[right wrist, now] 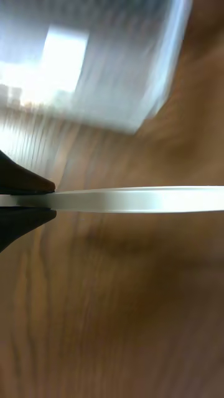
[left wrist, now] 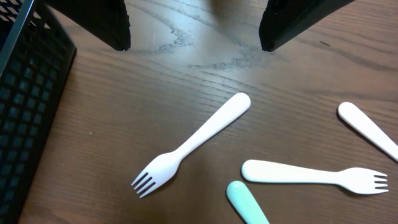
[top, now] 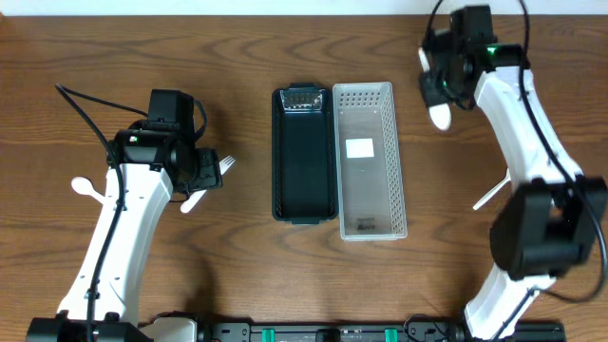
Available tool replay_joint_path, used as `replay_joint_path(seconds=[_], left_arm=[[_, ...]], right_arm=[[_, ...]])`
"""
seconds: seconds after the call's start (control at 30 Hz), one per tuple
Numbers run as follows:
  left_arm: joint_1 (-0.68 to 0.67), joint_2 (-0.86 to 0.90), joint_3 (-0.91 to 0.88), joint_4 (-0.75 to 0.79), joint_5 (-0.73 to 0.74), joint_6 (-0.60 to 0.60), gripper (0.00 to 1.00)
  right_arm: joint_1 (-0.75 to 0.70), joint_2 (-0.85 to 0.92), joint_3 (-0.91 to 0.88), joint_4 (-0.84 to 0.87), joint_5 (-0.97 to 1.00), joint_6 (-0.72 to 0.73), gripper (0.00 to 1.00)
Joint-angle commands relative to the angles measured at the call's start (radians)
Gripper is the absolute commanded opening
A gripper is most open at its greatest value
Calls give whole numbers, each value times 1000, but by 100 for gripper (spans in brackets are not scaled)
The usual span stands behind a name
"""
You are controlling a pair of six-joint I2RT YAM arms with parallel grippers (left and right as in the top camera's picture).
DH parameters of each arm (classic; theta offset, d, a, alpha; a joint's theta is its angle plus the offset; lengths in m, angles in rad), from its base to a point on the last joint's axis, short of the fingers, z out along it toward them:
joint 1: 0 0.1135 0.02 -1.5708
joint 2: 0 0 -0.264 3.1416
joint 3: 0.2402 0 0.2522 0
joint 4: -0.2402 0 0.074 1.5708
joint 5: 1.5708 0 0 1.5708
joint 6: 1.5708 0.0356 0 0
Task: Pack container
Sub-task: 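Carry the spoon to the white basket and release it inside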
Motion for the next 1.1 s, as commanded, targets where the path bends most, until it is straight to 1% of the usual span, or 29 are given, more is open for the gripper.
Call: replay_joint_path(seconds=[0.0,0.17,0.27,0.5,0.53,0.6,0.67,0.73,0.87,1.0,1.03,1.07], left_arm=[[6,-2,24,-3,-12,5,70],[6,-2,24,-3,-12,5,70],[6,-2,24,-3,-12,5,70],[6,-2,24,-3,-12,5,70],[6,-2,24,-3,-12,5,70],[6,-2,24,-3,-12,5,70],[6,-2,24,-3,-12,5,70],[6,-2,24,-3,-12,5,70],[6,-2,24,-3,-12,5,70],[6,-2,24,-3,-12,5,70],[6,-2,24,-3,-12,5,70],[6,-2,24,-3,-12,5,70]], right_arm=[[56,-46,16,-32,-8,324,1],[160,-37,-7,-75,-1,420,1],[220,-20,-45,-63,62,466,1],[320,41,-134,-25,106,460,1],[329,54,-143,-23,106,460,3],[341,77,-161,-18,106,460,15],[345,95,-168,-9,106,449,22],[345,99,-168,3,107,435,35],[331,77,-133,26,116,392,35],[278,11,-16,-23,196,393,36],[258,-10,13,-34,222,395,38],[232,-35,44,-49,250,401,48]])
